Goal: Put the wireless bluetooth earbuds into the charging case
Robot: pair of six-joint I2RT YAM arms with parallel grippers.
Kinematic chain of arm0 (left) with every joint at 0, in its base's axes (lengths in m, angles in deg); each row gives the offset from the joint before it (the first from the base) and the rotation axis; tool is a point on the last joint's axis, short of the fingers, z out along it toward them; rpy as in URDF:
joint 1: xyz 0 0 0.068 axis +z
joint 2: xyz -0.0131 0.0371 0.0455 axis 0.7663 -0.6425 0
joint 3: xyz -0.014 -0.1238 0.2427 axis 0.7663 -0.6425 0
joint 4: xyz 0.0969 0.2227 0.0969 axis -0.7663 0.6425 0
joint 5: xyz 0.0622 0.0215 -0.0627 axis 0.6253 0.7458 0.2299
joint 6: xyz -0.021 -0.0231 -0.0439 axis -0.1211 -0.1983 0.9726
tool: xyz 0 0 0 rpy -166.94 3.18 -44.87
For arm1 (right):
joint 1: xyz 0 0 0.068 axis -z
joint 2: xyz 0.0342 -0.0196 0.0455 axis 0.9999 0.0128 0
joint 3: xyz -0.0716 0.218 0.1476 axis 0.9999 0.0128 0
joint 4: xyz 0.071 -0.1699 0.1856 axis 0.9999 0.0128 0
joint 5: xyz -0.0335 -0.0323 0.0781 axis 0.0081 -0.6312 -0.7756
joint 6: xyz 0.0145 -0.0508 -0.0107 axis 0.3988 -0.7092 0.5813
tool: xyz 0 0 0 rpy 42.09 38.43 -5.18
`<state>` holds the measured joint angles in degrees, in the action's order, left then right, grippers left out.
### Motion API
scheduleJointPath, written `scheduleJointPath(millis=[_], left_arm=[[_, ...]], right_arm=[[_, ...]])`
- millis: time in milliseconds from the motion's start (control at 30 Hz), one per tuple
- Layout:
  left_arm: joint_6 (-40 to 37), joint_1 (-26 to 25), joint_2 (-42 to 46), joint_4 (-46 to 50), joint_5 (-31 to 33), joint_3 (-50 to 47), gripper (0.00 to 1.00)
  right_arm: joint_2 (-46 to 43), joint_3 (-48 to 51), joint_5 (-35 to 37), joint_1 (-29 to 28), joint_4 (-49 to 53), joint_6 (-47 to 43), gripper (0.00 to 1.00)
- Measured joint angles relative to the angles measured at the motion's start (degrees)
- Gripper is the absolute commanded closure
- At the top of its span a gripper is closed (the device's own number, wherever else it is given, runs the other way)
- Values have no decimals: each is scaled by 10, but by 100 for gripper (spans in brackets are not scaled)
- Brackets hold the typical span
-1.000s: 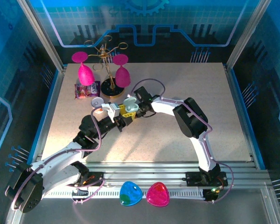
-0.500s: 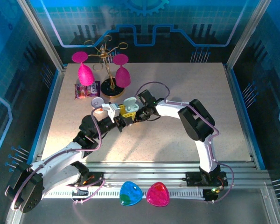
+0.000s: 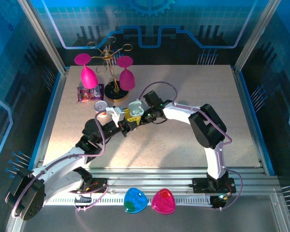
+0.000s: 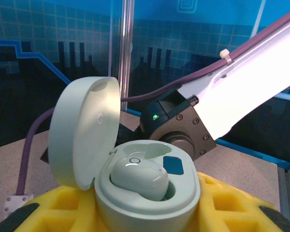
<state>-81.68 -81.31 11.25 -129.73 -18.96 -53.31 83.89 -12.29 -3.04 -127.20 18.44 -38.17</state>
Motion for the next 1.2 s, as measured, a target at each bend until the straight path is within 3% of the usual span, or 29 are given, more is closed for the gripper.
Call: scheduleJointPath(millis=[233,500,967,1200], left_arm=[[0,0,-4,0,0,0,72],[0,0,-4,3,0,0,72],[-2,0,-4,2,0,0,73],[-2,0,-9,2,0,0,73]], right_arm=[[80,-103,-25,-1,12,-19,55],[109,-108,-50,-3,29,-21,58],[3,61,-61,-2,-5,-11,60],[-63,102,-28,-3,-9,-2,59]])
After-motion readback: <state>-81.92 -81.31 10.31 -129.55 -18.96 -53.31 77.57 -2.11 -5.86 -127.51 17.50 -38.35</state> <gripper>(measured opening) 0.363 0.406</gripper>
